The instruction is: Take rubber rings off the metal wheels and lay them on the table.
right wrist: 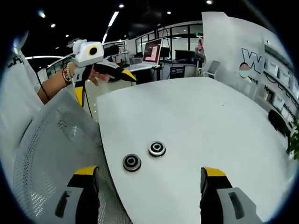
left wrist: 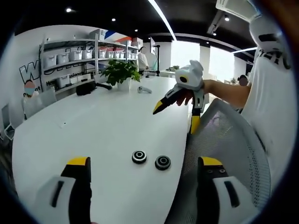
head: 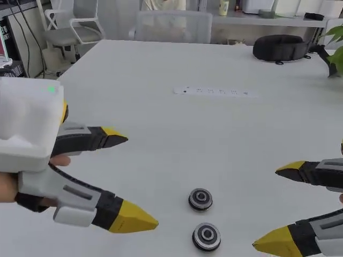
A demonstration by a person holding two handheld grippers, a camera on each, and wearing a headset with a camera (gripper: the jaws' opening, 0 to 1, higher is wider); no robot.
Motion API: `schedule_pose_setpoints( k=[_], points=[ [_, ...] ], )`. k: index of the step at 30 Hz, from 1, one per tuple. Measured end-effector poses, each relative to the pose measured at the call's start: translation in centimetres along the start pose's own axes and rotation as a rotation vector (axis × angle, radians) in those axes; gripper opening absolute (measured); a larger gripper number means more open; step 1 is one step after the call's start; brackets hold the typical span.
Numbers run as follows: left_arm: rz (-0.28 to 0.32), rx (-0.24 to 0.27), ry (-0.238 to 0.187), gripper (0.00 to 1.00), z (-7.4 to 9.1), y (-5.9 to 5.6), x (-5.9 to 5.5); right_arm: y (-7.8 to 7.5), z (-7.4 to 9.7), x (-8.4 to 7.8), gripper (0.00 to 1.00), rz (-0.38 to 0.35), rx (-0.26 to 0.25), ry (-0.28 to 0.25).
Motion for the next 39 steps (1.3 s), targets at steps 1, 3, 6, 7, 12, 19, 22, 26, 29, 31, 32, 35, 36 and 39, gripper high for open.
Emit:
schedule_pose_setpoints(
  k=[1, 3, 6, 7, 12, 19, 22, 26, 29, 31, 32, 35, 36, 39],
  points=[
    [-0.010, -0.002, -0.008, 0.93, -0.2, 0.1, 0.4, 0.0, -0.1, 0.2, 0.88, 0.005, 0.005, -0.004],
    [-0.031, -0.009, -0.034, 0.92, -0.7, 0.4, 1.3, 0.0, -0.3, 0.6, 0.88, 0.011, 0.012, -0.011],
    [-0.043, -0.022, -0.076, 0.91, -1.5, 0.7, 2.4, -0.1, -0.6, 1.2, 0.87, 0.031, 0.016, -0.023],
    [-0.043, -0.027, -0.091, 0.90, -1.9, 0.7, 2.6, -0.2, -0.8, 1.5, 0.87, 0.040, 0.015, -0.036],
    [-0.023, -0.046, -0.146, 0.87, -3.6, 1.2, 3.4, -0.3, -1.7, 2.9, 0.85, 0.038, 0.034, -0.093],
    [0.016, -0.057, -0.228, 0.76, -5.7, 1.0, 2.8, 0.5, -3.5, 3.5, 0.81, 0.049, 0.098, -0.162],
    [0.015, -0.042, -0.198, 0.70, -6.3, 0.9, 1.4, 0.9, -4.0, 2.5, 0.73, 0.039, 0.106, -0.137],
    [0.031, -0.033, -0.196, 0.65, -6.8, 0.6, 0.1, 1.0, -4.4, 1.1, 0.70, 0.036, 0.119, -0.114],
    [0.049, -0.028, -0.196, 0.59, -7.2, 0.5, -0.7, 1.0, -4.6, 0.4, 0.67, 0.024, 0.129, -0.104],
    [0.054, -0.030, -0.194, 0.55, -7.5, 0.3, -1.1, 1.1, -4.8, 0.1, 0.65, 0.025, 0.136, -0.101],
    [0.053, -0.034, -0.186, 0.54, -7.6, 0.1, -1.5, 1.3, -5.0, -0.1, 0.63, 0.029, 0.144, -0.099],
    [0.011, -0.056, -0.156, 0.49, -8.0, -0.4, -2.3, 1.7, -5.4, -0.9, 0.59, 0.063, 0.183, -0.073],
    [0.008, -0.053, -0.152, 0.46, -8.2, -0.6, -2.6, 1.7, -5.6, -1.2, 0.59, 0.061, 0.183, -0.061],
    [0.019, -0.073, -0.144, 0.40, -8.8, -1.0, -3.4, 1.8, -5.9, -2.1, 0.59, 0.052, 0.189, -0.024]
  ],
)
Point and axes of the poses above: the centre of the closed fingertips' face, and the gripper's own axes: z roughly backward along the fingers, y roughly to its left, x roughly out of its top, the point moved 5 cm from there along z, roughly backward along the fingers, and after that the axes turned 11 degrees about -y, right-handed, at the moved point
